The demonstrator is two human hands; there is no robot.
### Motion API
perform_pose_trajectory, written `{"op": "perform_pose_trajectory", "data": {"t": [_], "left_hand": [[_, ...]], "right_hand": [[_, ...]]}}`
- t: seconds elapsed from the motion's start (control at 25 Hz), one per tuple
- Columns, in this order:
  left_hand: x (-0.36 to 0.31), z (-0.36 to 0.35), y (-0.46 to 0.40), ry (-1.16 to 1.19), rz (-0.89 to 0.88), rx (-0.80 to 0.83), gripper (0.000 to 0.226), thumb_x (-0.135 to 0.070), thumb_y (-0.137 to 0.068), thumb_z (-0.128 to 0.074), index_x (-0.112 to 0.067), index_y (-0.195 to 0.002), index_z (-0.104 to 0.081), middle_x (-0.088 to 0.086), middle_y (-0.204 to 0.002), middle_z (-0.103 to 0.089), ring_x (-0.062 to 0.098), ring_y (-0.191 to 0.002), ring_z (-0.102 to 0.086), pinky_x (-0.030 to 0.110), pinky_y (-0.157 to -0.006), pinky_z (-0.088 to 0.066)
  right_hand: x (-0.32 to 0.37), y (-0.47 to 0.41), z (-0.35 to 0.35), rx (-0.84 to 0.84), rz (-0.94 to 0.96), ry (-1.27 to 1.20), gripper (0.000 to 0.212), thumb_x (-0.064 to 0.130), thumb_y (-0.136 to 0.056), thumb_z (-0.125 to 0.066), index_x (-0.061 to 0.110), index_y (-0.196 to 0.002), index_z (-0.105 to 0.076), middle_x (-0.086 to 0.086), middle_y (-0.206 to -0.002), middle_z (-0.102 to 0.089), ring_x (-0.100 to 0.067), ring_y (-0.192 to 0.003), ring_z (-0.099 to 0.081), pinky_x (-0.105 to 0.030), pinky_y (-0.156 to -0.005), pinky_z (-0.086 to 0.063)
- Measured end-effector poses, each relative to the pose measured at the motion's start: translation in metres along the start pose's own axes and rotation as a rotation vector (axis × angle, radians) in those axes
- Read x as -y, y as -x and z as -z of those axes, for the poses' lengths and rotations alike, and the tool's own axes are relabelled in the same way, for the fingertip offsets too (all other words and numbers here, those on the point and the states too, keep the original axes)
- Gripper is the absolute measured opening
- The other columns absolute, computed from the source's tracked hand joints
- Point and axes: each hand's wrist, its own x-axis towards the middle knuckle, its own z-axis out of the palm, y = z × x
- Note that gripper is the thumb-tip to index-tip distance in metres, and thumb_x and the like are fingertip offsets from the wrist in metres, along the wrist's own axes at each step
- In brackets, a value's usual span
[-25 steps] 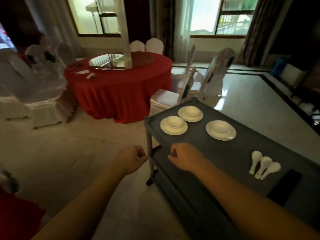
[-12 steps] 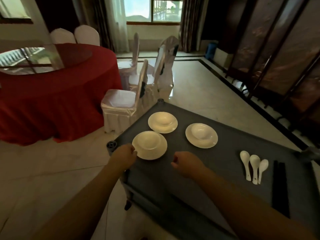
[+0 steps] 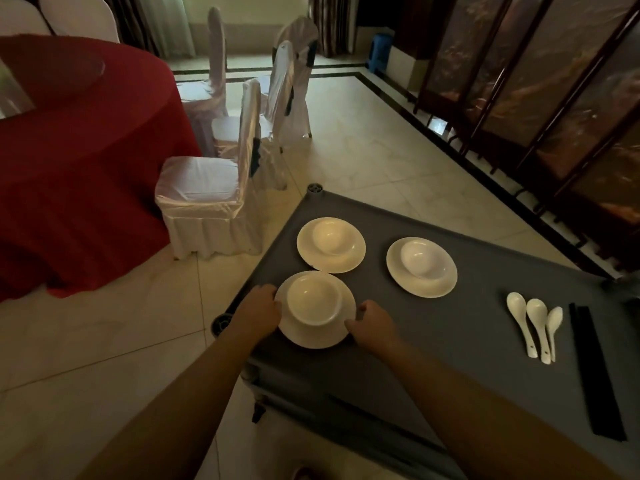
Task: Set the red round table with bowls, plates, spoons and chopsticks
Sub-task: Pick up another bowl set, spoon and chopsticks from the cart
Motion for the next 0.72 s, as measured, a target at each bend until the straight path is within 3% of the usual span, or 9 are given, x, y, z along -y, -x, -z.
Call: {"op": "perform_pose_trajectory", "data": {"t": [0.16, 0.32, 0.44, 0.64, 0.72], "left_hand": [[0.001, -0.007, -0.01, 0.093, 0.021, 0.046, 0.033, -0.02, -0.096, -0.057, -0.012, -0.128, -0.06, 0.01, -0.125, -0.062, 0.026, -0.112, -0.06, 0.041, -0.097, -0.05], [-0.002, -0.01, -0.012, 0.148, 0.074, 0.038, 0.03, -0.013, -0.094, -0.057, -0.009, -0.123, -0.065, 0.012, -0.122, -0.066, 0.028, -0.111, -0.062, 0.04, -0.092, -0.051], [-0.007, -0.009, -0.009, 0.215, 0.113, 0.035, 0.033, -0.011, -0.092, -0.061, -0.01, -0.125, -0.064, 0.011, -0.121, -0.067, 0.026, -0.113, -0.061, 0.035, -0.089, -0.047], [-0.024, -0.012, 0.007, 0.337, 0.175, 0.032, 0.04, -0.009, -0.091, -0.066, -0.011, -0.13, -0.058, 0.009, -0.125, -0.065, 0.027, -0.116, -0.06, 0.043, -0.098, -0.052], [-0.039, -0.012, 0.011, 0.442, 0.212, 0.052, 0.041, -0.01, -0.09, -0.067, -0.014, -0.129, -0.056, 0.006, -0.121, -0.063, 0.025, -0.108, -0.062, 0.041, -0.086, -0.057]], "right_hand": [[-0.004, -0.013, -0.009, 0.008, -0.088, -0.094, 0.027, 0.015, -0.088, -0.066, 0.008, -0.114, -0.059, -0.01, -0.105, -0.065, -0.024, -0.087, -0.067, -0.034, -0.068, -0.056], [-0.005, -0.015, -0.009, 0.107, -0.179, -0.34, 0.024, 0.005, -0.092, -0.062, 0.01, -0.113, -0.054, -0.014, -0.101, -0.065, -0.028, -0.076, -0.073, -0.041, -0.07, -0.064], [-0.009, -0.017, -0.005, 0.124, -0.17, -0.39, 0.023, 0.003, -0.092, -0.062, 0.011, -0.112, -0.054, -0.017, -0.107, -0.065, -0.029, -0.077, -0.074, -0.04, -0.069, -0.064], [-0.021, -0.015, 0.018, 0.099, -0.075, -0.428, 0.025, 0.0, -0.089, -0.065, 0.01, -0.111, -0.057, -0.012, -0.105, -0.064, -0.028, -0.079, -0.073, -0.038, -0.065, -0.064], [-0.029, -0.013, 0.035, 0.075, -0.04, -0.453, 0.024, -0.001, -0.088, -0.064, 0.009, -0.11, -0.058, -0.012, -0.101, -0.065, -0.029, -0.079, -0.073, -0.037, -0.063, -0.064]]}}
